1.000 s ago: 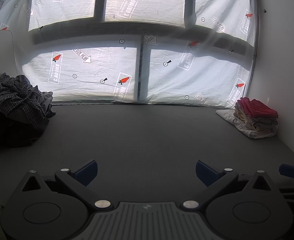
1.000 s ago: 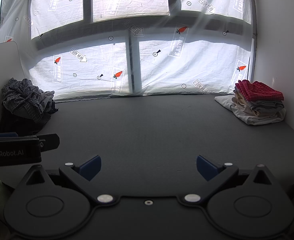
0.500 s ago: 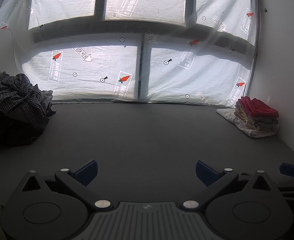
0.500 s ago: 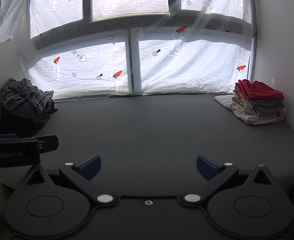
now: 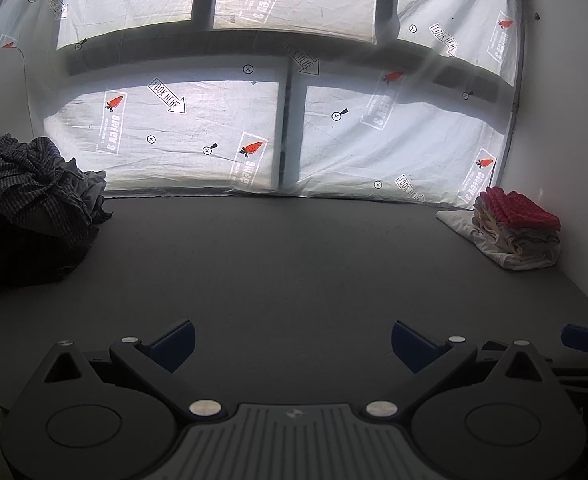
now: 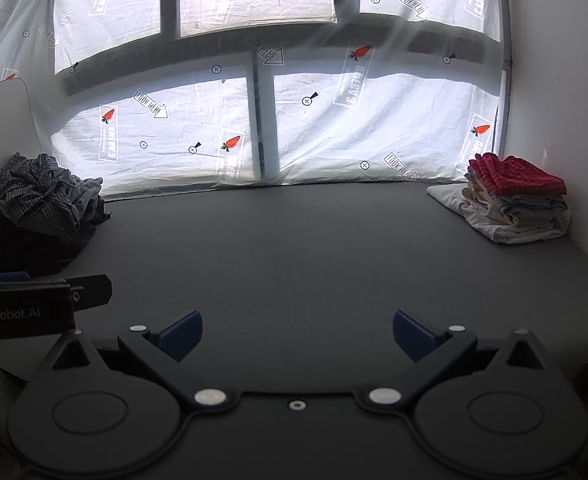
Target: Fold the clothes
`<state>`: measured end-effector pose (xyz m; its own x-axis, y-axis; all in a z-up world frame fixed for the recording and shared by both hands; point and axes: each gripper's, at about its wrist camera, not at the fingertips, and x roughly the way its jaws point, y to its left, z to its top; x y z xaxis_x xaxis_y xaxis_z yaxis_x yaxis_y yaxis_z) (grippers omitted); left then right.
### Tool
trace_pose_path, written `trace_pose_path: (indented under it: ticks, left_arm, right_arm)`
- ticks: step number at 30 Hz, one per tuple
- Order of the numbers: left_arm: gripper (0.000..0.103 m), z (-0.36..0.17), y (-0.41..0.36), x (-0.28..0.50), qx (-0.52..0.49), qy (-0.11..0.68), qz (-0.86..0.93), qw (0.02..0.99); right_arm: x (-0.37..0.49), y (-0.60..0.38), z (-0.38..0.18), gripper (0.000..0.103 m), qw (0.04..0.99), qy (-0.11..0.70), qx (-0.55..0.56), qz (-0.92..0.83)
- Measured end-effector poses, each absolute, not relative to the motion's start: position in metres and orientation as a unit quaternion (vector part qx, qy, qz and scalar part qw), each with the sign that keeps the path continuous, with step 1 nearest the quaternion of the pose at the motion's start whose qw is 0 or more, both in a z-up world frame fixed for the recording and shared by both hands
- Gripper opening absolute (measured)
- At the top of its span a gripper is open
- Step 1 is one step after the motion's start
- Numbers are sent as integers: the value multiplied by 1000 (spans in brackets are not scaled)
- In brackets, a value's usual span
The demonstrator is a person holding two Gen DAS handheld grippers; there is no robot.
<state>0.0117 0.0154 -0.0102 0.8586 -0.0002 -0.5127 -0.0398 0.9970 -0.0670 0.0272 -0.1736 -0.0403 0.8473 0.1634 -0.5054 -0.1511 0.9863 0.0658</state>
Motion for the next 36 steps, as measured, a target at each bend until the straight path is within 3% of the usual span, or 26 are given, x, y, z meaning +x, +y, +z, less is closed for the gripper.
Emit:
trace_pose_path:
  ticks: [12, 21, 36]
  left_arm:
    - [103, -31, -7, 73, -56, 301, -1, 952]
    - [103, -30, -14, 161, -48, 335, 40, 940]
    - [103, -29, 91, 229, -169, 382, 200, 886]
  right_arm:
    - [73, -199, -53, 103, 955, 291, 9, 60]
    - [188, -232, -67, 103, 946, 319, 44, 49]
    - [342, -153, -85, 103, 918, 373, -10, 132]
